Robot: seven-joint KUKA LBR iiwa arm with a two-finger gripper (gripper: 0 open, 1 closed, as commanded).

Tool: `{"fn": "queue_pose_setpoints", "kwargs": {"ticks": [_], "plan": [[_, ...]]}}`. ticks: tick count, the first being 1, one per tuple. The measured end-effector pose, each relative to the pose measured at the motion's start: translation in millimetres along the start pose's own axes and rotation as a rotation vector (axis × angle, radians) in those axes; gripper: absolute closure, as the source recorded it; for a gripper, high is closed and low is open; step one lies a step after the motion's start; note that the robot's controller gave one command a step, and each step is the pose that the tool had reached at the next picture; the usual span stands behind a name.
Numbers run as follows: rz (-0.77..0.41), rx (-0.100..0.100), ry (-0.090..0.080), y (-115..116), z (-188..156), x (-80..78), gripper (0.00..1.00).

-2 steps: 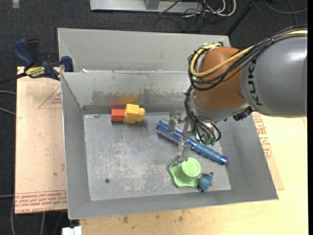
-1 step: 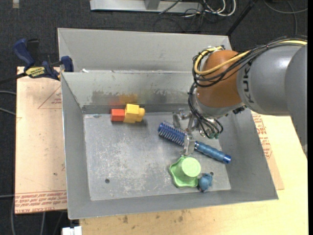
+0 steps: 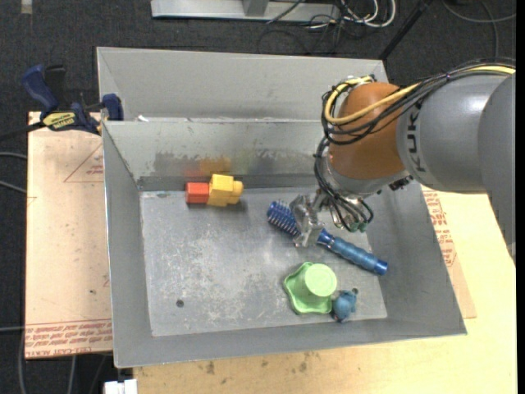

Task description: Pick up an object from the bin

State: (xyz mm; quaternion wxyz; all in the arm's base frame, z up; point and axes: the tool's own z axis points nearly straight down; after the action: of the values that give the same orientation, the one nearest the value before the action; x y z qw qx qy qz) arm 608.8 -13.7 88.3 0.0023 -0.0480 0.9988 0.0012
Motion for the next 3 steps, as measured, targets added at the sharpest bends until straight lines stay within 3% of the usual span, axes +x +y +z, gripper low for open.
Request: {"fn": "queue_pose_setpoints", "kwargs": {"ticks": [1, 2, 3], "plan": [[0.0, 0.002, 0.0, -1, 0, -0.1, 0.0], [0.107, 0.003, -0.004, -42, 15, -44.2, 0.0], [0.106, 0.0, 0.002, -40, 17, -42.5, 1.0]]}}
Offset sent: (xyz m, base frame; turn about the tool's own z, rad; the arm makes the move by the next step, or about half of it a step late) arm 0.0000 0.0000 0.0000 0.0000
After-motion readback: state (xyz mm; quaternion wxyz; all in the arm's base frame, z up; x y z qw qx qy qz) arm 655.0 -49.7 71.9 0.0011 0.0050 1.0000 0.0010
